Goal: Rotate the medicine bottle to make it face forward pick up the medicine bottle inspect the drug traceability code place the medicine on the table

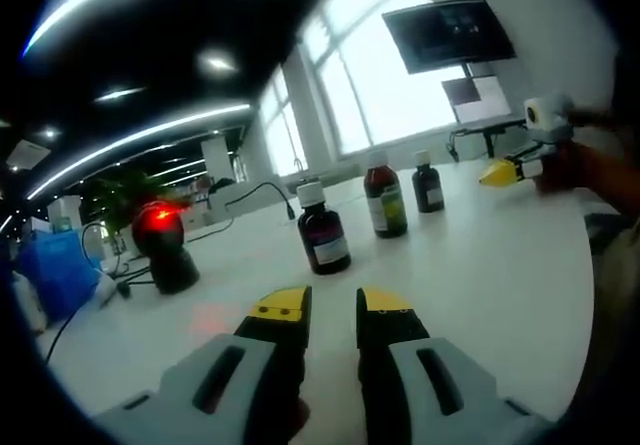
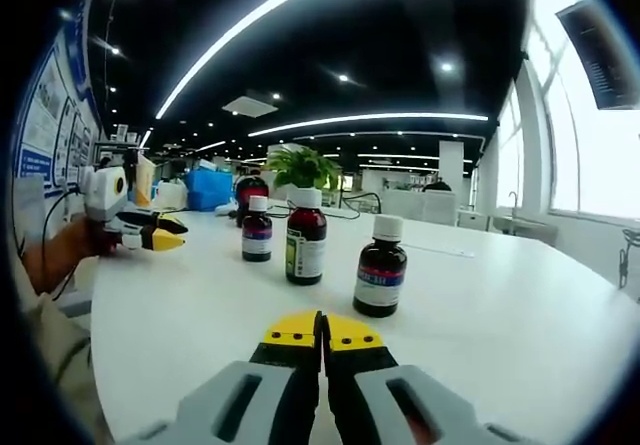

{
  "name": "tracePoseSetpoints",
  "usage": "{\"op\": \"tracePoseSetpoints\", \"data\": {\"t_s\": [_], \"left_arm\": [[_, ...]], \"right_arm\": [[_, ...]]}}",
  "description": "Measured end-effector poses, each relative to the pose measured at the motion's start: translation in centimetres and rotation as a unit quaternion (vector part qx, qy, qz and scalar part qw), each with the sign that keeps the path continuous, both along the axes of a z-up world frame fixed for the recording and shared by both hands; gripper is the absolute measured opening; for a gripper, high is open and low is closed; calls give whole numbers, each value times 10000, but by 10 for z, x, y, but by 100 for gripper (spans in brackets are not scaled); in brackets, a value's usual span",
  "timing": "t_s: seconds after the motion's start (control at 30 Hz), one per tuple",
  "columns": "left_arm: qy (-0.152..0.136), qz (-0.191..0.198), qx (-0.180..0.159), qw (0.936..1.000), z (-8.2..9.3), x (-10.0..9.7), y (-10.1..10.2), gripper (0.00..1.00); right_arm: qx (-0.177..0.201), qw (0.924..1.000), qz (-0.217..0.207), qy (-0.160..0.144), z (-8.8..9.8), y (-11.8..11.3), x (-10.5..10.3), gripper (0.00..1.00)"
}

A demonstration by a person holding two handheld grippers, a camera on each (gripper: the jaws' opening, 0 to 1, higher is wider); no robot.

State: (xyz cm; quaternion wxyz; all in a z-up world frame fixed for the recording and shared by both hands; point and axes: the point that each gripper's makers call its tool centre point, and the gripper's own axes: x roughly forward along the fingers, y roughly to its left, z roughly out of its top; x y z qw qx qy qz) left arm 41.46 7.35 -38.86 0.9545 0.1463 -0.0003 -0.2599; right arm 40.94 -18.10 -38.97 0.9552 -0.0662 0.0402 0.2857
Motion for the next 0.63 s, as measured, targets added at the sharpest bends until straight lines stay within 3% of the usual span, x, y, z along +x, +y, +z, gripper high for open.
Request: {"op": "tracePoseSetpoints", "data": {"t_s": [0.63], "left_arm": [[-1,-22,-11,10000,0,0,0,10]], "right_arm": [[-33,10000,-15,-24,0,0,0,0]]}}
